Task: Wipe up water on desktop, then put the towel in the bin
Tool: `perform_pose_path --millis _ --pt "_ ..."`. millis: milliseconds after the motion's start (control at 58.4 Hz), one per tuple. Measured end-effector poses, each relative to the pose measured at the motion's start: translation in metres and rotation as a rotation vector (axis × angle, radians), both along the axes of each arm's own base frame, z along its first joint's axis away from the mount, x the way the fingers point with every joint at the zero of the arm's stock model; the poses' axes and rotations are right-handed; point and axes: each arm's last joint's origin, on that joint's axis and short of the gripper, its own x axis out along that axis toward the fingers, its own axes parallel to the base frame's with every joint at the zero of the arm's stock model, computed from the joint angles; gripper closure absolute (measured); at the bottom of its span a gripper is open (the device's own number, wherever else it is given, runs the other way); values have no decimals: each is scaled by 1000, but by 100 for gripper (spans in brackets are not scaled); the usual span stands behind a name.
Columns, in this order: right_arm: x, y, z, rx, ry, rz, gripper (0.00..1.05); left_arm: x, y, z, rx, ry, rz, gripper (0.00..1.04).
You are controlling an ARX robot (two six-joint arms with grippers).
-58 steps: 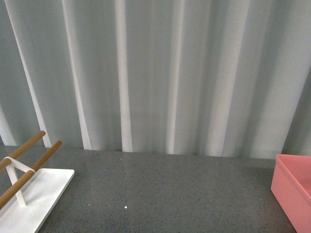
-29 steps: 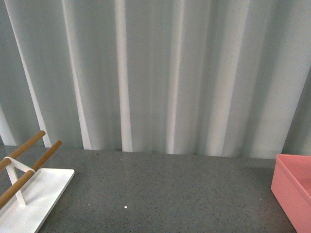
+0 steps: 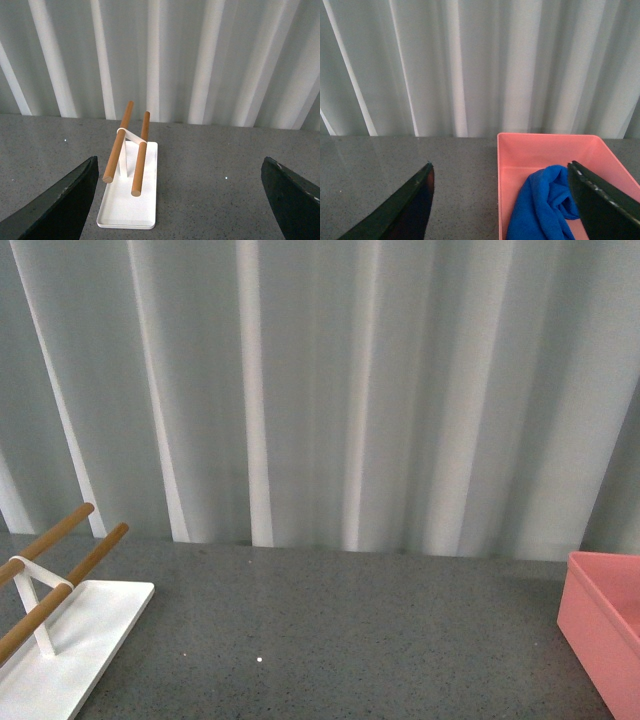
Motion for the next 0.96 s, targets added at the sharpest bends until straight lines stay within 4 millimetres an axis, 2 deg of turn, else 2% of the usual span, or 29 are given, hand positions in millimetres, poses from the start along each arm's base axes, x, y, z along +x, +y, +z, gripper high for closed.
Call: perform_pose_path --millis 86,120,188,959 --pt "0 0 0 0 0 0 8 0 0 0 0 0 0 7" --pt "0 0 0 1 0 0 5 0 0 0 0 0 0 7" --pt "0 0 0 1 0 0 8 0 0 0 0 0 0 7" --pt "0 0 0 1 0 0 7 0 0 0 0 0 0 7"
